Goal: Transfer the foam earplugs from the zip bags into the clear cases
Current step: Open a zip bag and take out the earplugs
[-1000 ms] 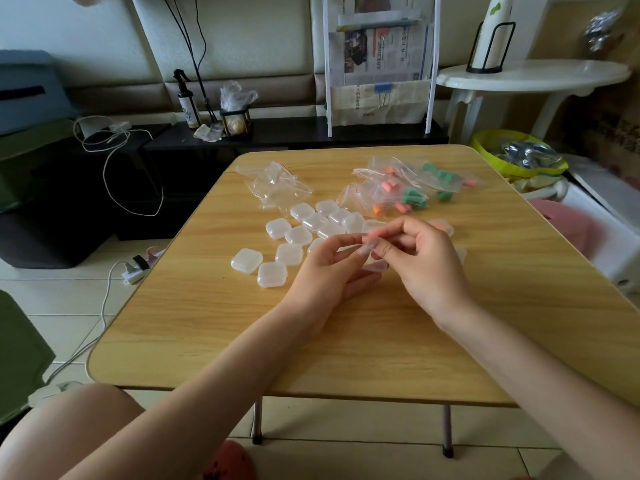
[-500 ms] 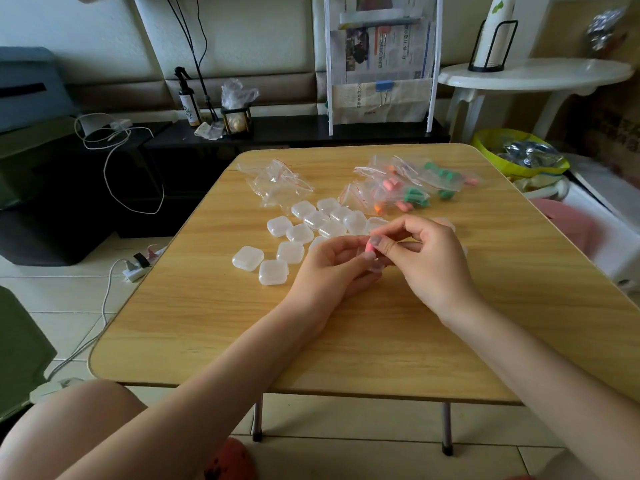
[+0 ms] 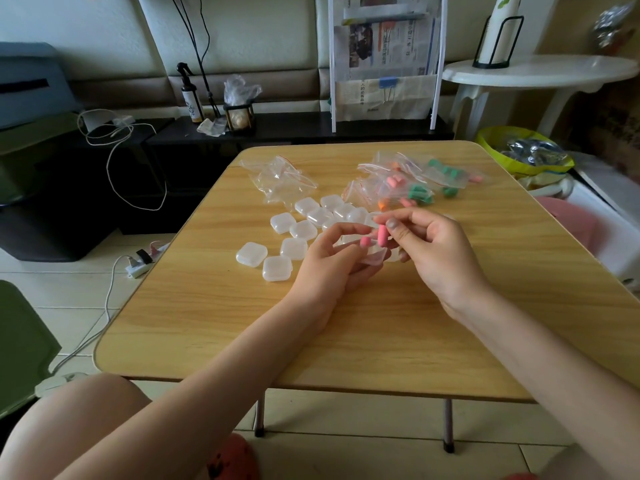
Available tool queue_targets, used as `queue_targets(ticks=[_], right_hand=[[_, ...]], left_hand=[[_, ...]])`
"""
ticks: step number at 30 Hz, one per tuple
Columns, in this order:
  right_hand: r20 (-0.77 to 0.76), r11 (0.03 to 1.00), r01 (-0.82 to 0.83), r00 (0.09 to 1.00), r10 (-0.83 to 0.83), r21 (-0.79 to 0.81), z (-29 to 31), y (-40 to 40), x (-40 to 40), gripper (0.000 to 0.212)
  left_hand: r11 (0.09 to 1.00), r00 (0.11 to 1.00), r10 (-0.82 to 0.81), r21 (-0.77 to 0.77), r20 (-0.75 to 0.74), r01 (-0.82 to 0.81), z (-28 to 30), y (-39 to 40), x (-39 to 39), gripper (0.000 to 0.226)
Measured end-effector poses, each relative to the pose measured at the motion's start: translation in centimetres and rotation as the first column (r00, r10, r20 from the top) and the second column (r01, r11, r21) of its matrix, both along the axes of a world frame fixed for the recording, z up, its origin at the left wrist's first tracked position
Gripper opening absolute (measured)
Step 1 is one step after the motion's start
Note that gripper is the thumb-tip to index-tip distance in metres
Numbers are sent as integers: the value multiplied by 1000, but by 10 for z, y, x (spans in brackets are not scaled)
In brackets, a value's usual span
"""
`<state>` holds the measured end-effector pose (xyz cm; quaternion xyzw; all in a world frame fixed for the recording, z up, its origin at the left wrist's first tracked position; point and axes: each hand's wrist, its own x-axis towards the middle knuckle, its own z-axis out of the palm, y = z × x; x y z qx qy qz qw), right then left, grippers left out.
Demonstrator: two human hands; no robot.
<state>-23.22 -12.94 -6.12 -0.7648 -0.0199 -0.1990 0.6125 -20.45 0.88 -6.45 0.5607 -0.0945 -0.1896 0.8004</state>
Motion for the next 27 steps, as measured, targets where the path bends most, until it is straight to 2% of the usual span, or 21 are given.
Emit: queue_targets(ticks=[4, 8, 16, 20, 24, 27], right_hand=[[-4, 1000, -8, 1000, 8, -23, 0, -2, 1, 15], [52, 993, 15, 999, -10, -115, 0, 2, -1, 11], [109, 977, 95, 991, -75, -191, -5, 7, -4, 10], [142, 901, 219, 974, -177, -376, -11, 7, -1, 9], [153, 841, 244, 969, -194, -482, -6, 5, -2, 12], [130, 770, 245, 969, -209, -590, -3, 3, -3, 5]], left_hand=[[1000, 999, 16, 3, -40, -16, 2, -1, 0, 13], [999, 996, 11, -29, -91, -14, 3, -1, 2, 14], [999, 997, 32, -12, -72, -33, 2, -1, 1, 7], [999, 998, 24, 33, -61, -22, 2, -2, 0, 13], [999, 998, 24, 33, -63, -22, 3, -2, 1, 12], [1000, 997, 22, 21, -70, -20, 3, -2, 1, 14]])
